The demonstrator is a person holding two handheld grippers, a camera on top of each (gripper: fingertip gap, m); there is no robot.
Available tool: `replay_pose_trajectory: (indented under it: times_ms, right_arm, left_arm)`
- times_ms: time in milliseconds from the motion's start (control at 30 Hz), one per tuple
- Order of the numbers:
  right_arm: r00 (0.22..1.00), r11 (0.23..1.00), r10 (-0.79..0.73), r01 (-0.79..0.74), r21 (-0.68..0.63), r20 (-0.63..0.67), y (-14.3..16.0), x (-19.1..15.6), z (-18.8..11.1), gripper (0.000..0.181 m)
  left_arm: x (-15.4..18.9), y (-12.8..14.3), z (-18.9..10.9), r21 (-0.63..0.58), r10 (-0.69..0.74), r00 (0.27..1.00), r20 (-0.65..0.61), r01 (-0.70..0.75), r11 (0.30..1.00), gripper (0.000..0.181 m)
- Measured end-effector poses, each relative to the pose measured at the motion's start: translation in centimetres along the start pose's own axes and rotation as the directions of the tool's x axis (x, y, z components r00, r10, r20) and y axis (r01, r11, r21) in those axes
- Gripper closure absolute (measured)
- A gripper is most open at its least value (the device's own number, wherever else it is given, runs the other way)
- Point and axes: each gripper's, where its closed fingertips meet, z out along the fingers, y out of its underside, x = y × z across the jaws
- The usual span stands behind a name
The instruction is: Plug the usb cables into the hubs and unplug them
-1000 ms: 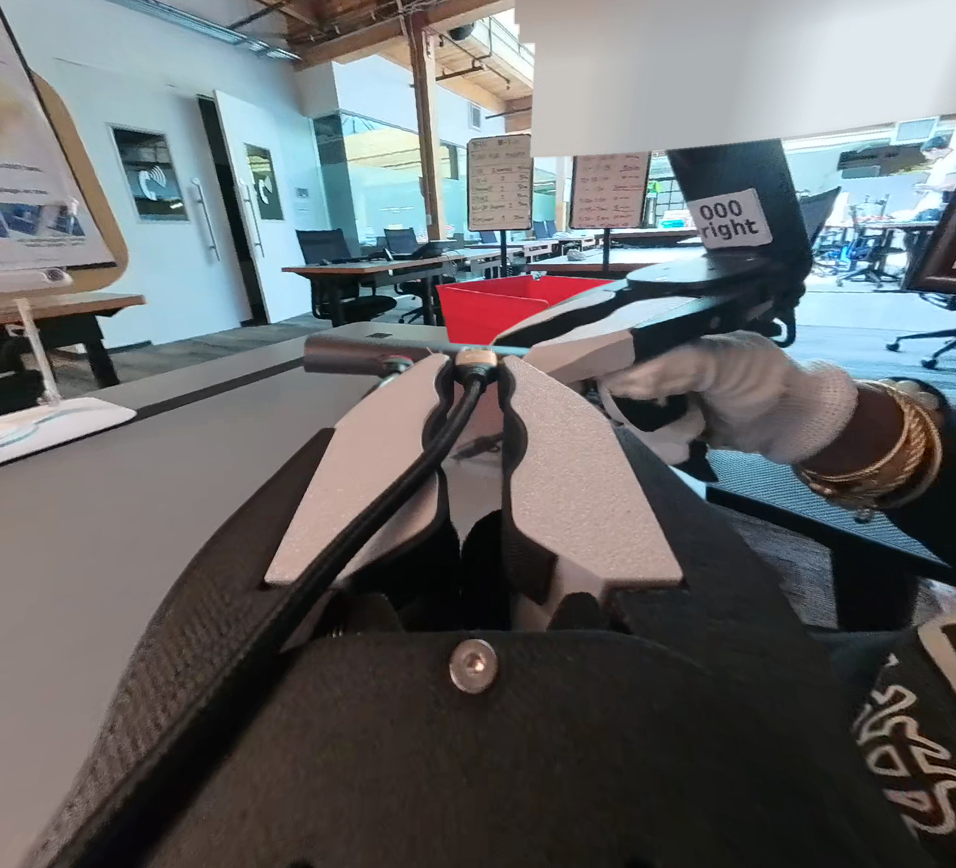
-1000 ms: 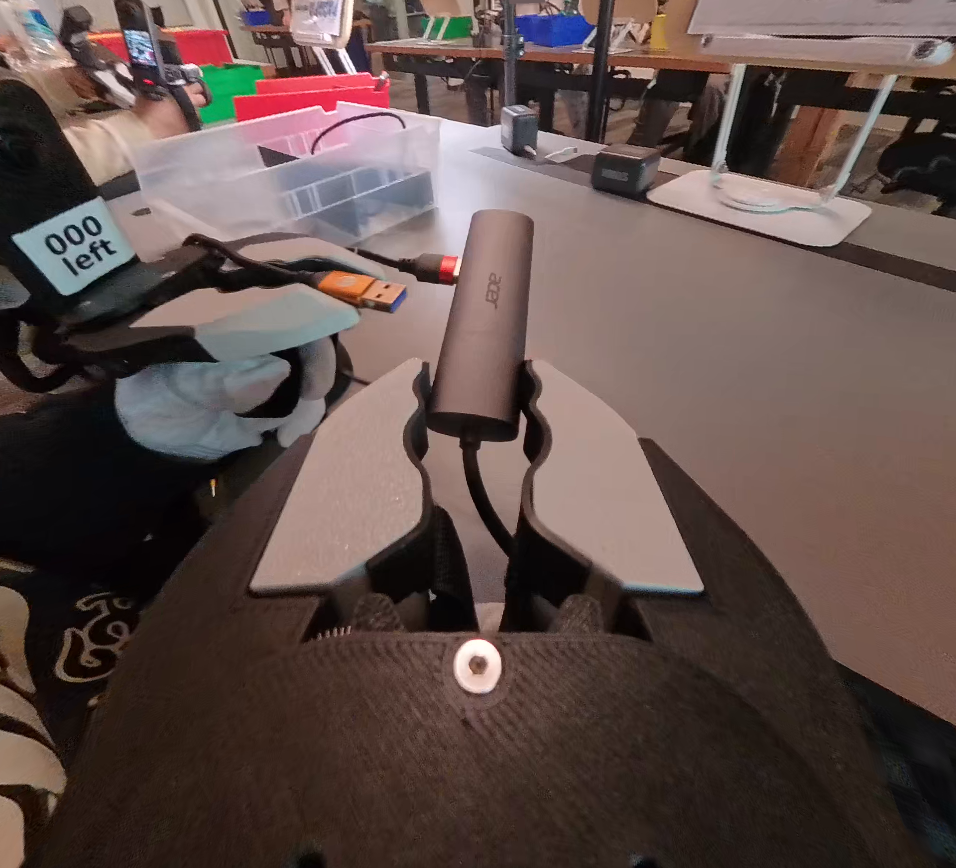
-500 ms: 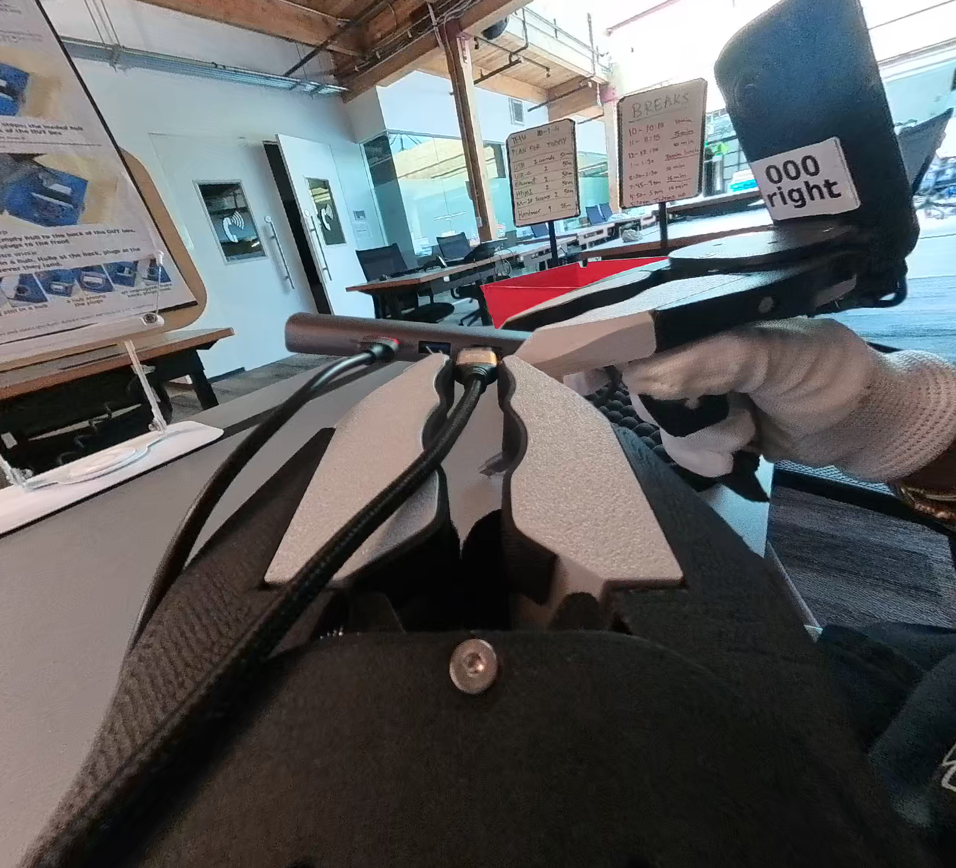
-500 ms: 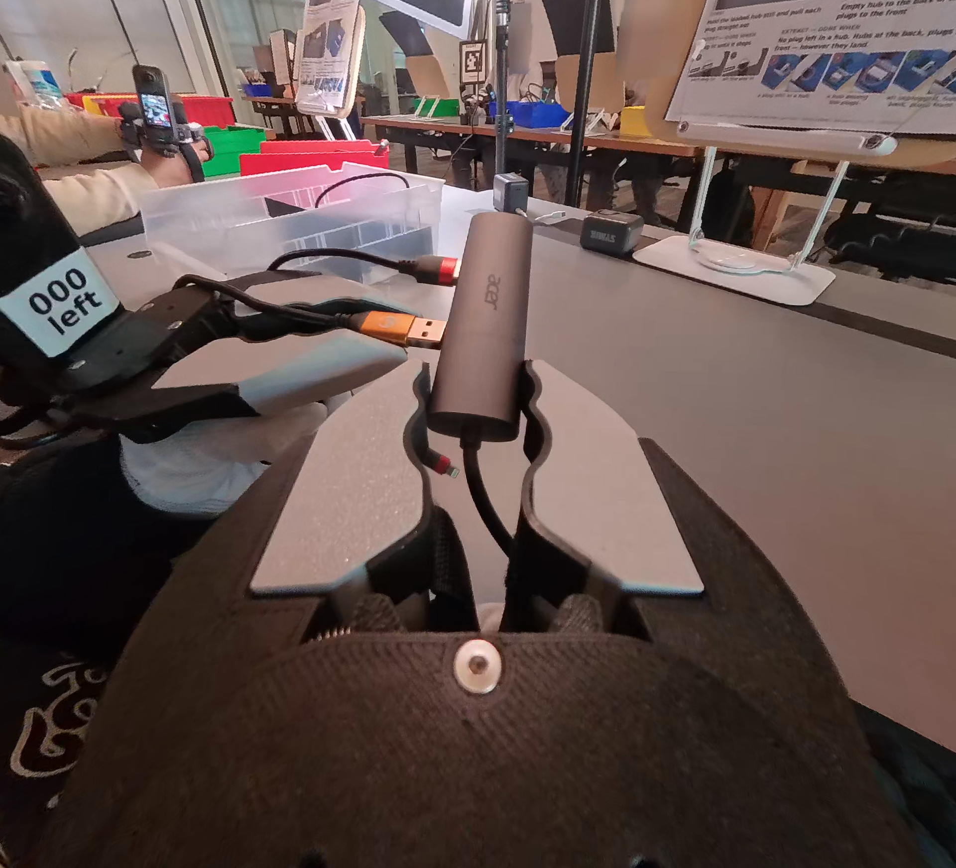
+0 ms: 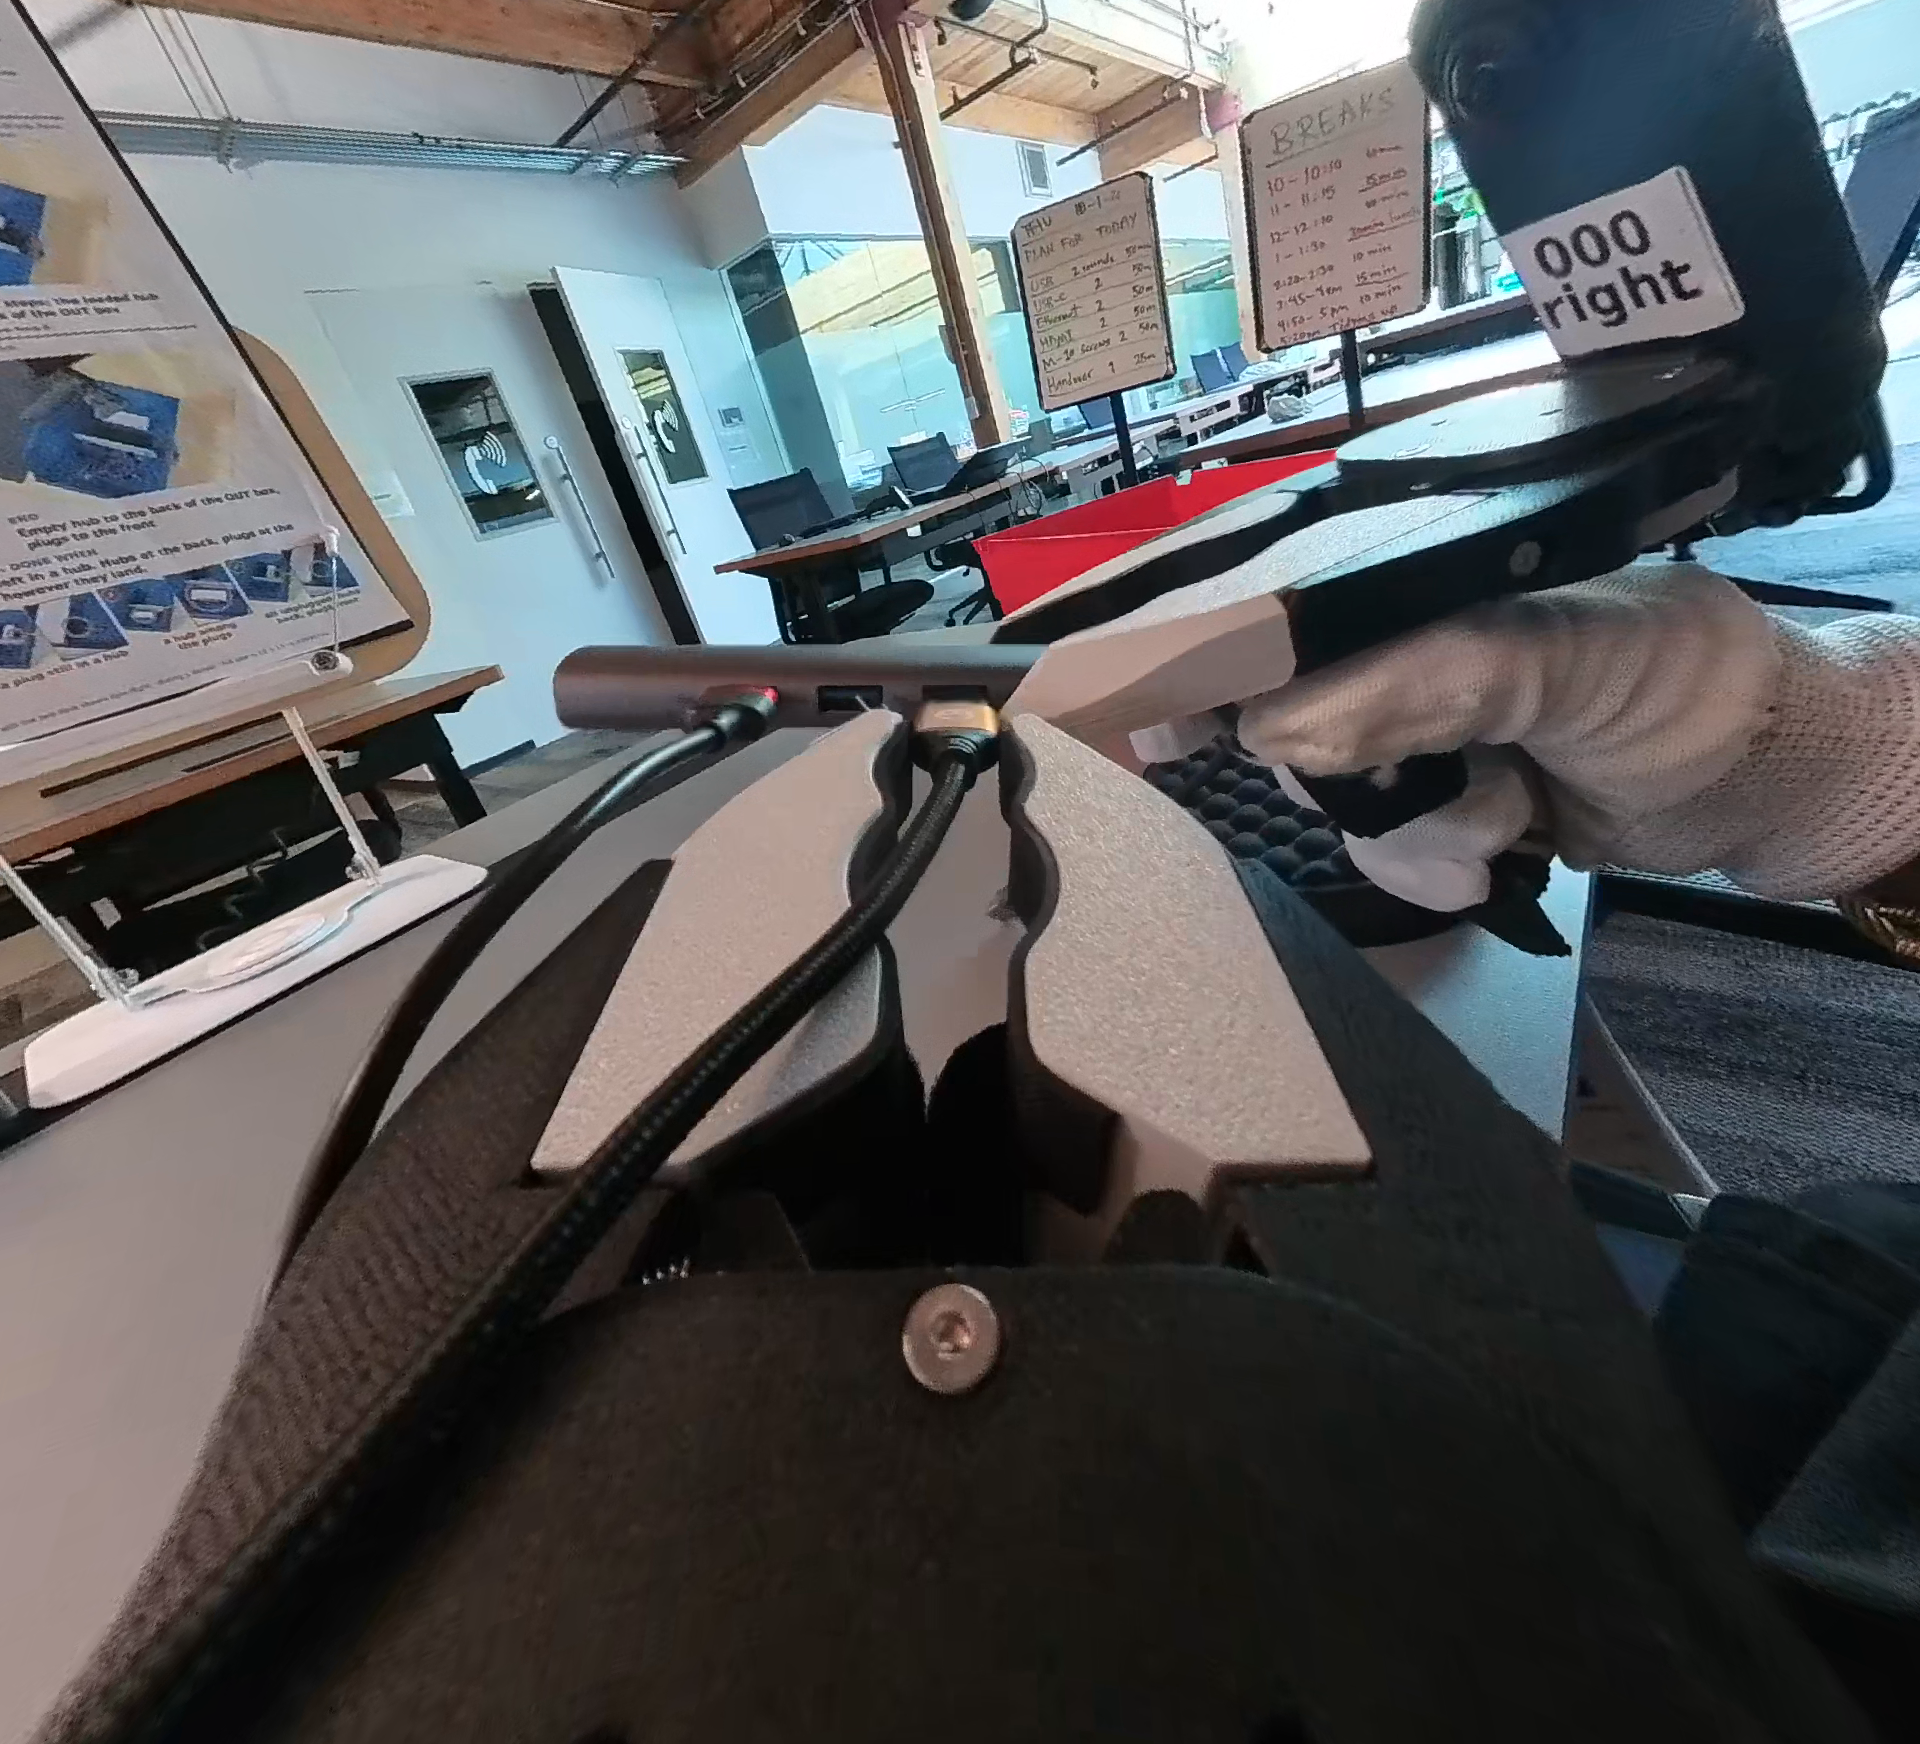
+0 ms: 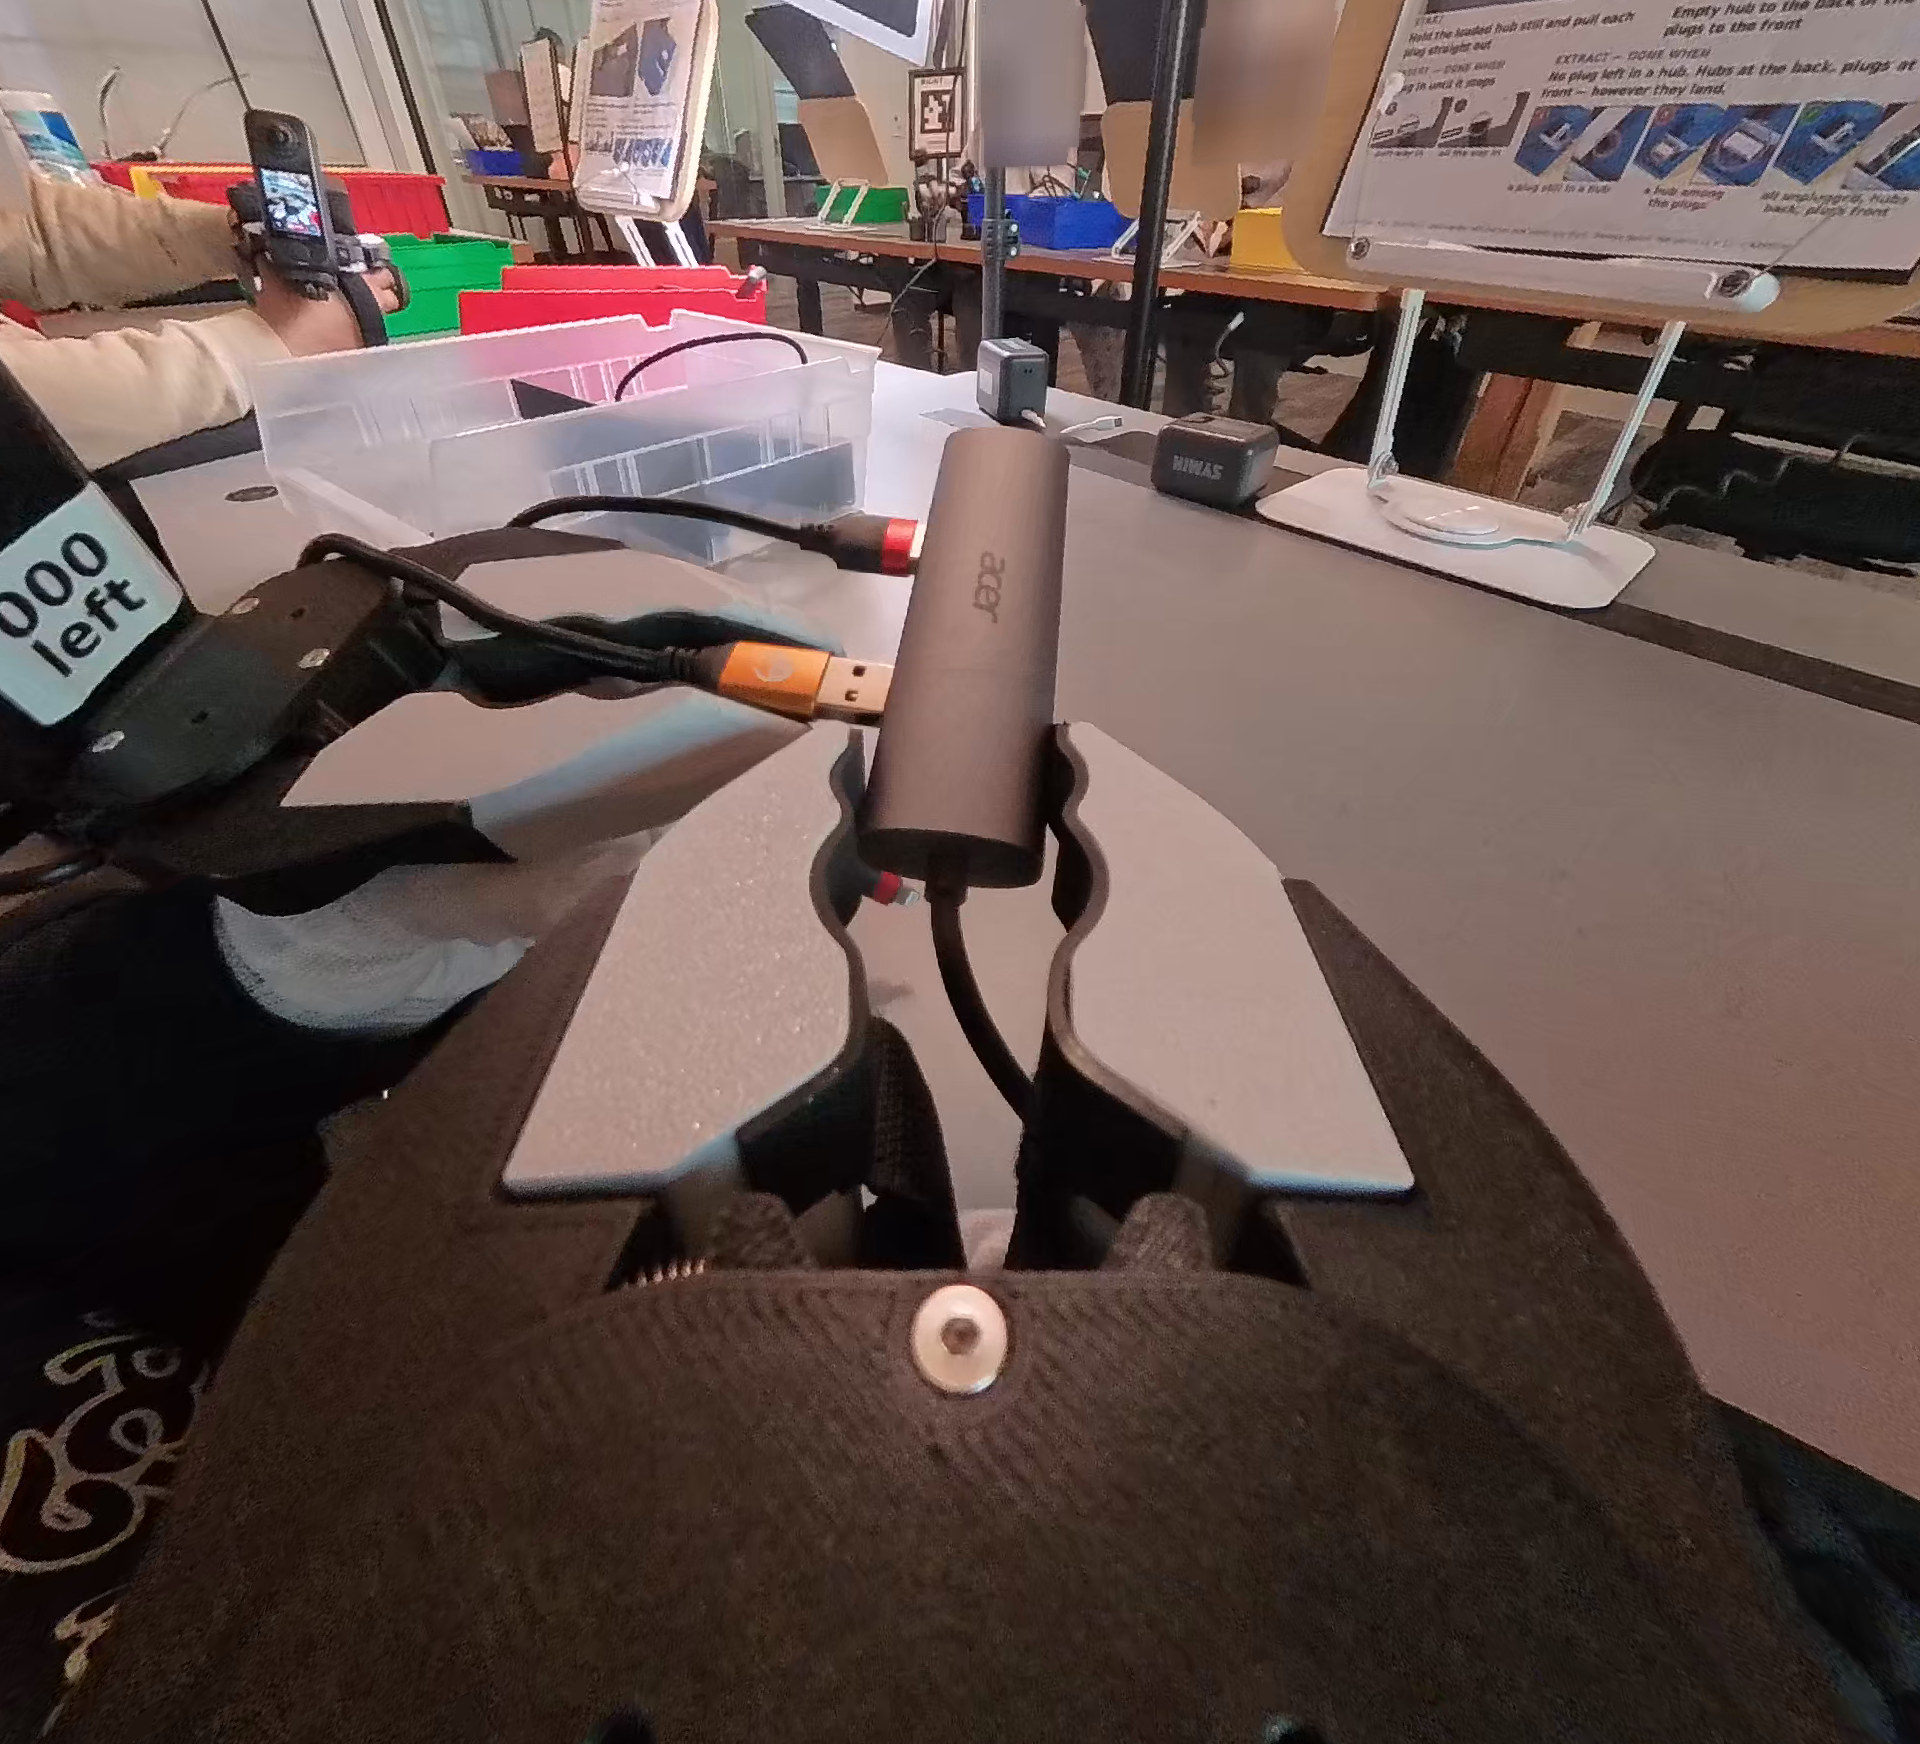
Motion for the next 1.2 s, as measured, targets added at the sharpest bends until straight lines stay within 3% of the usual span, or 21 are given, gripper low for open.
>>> replay_pose_trajectory:
  times_ms: [1000,1033,1067,1200]
  right_arm:
    - [0.986,0.99,-0.107,0.117,-0.079,0.125,0.6,-0.5,-0.7,0.146]
    - [0.983,0.989,-0.113,0.125,-0.078,0.145,0.7,-0.7,-0.7,0.145]
    - [0.968,0.988,-0.112,0.132,-0.076,0.223,0.9,-1.8,-0.9,0.128]
    - [0.962,0.999,0.005,0.004,-0.033,0.274,0.7,-2.0,-1.0,0.137]
  left_arm:
    - [0.6,0.3,-0.1,-0.005,0.002,1.0,-0.005,-0.002,1.0,0.166]
    - [0.5,0.3,-0.1,-0.002,-0.016,1.0,-0.002,0.016,1.0,0.166]
    - [-0.1,0.3,-0.3,0.006,-0.039,0.999,0.024,0.039,0.999,0.166]
    - [0.2,-0.3,-0.4,0.036,-0.106,0.993,-0.046,0.108,0.993,0.166]
